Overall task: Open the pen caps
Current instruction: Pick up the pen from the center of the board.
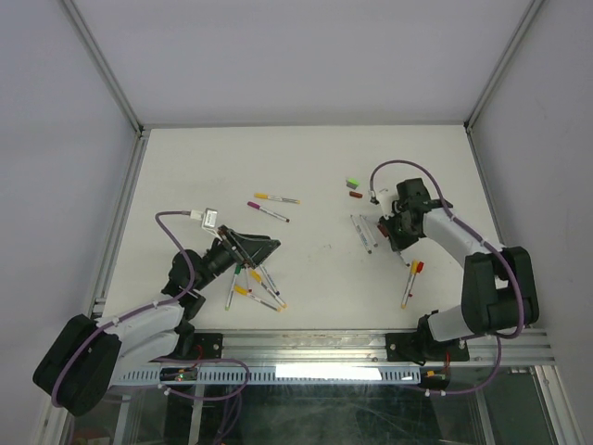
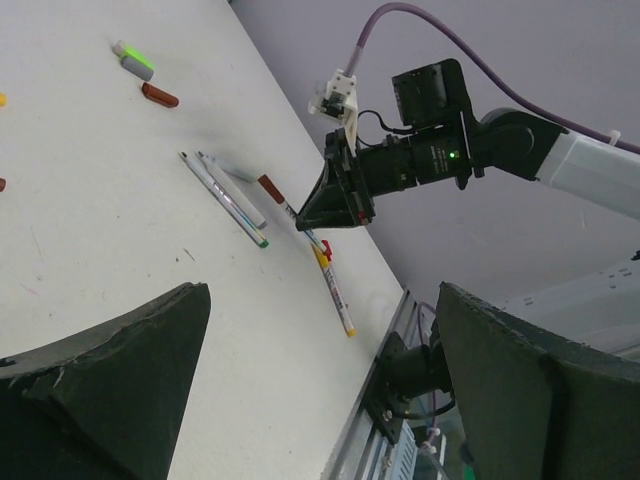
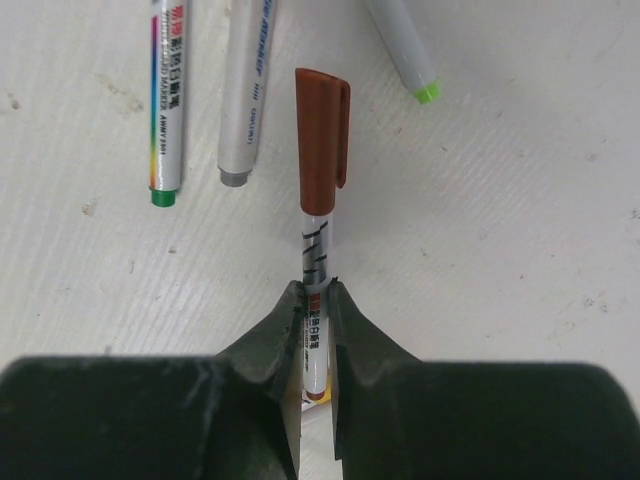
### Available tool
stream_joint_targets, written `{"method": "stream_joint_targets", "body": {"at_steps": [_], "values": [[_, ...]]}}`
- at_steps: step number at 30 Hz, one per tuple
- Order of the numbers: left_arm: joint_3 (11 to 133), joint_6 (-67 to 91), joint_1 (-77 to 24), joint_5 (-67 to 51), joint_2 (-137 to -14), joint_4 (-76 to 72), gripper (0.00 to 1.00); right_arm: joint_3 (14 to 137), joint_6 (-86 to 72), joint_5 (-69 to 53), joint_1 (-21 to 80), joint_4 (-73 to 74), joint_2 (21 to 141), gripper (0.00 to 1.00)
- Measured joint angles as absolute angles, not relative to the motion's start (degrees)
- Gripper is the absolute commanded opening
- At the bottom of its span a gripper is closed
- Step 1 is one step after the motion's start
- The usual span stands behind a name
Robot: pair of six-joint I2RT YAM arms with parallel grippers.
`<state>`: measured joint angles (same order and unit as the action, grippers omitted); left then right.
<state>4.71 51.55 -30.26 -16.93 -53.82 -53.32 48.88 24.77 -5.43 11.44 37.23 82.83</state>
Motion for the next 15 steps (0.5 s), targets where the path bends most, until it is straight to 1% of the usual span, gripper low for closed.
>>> {"method": "stream_joint_targets", "body": {"at_steps": [4, 7, 11, 15], "values": [[4.16, 53.04, -30.92, -16.38, -56.99, -56.53, 0.99, 48.86, 25.10, -8.25, 11.51, 37.34, 81.41, 0.00], [3.70, 53.63, -34.17, -14.31, -60.47, -58.70, 0.98, 48.86, 25.54, -11.88, 12.53, 37.39, 79.31, 0.00], [3.84, 53.93, -40.16, -10.07, -66.11, -60.71, 0.95, 48.86, 26.48, -18.09, 17.65, 37.39, 77.14, 0.00], [4.54, 55.20, -45.04, -4.75, -74.30, -64.60, 0.91, 48.86, 27.24, -24.58, 21.71, 37.67, 77.01, 0.00]]}}
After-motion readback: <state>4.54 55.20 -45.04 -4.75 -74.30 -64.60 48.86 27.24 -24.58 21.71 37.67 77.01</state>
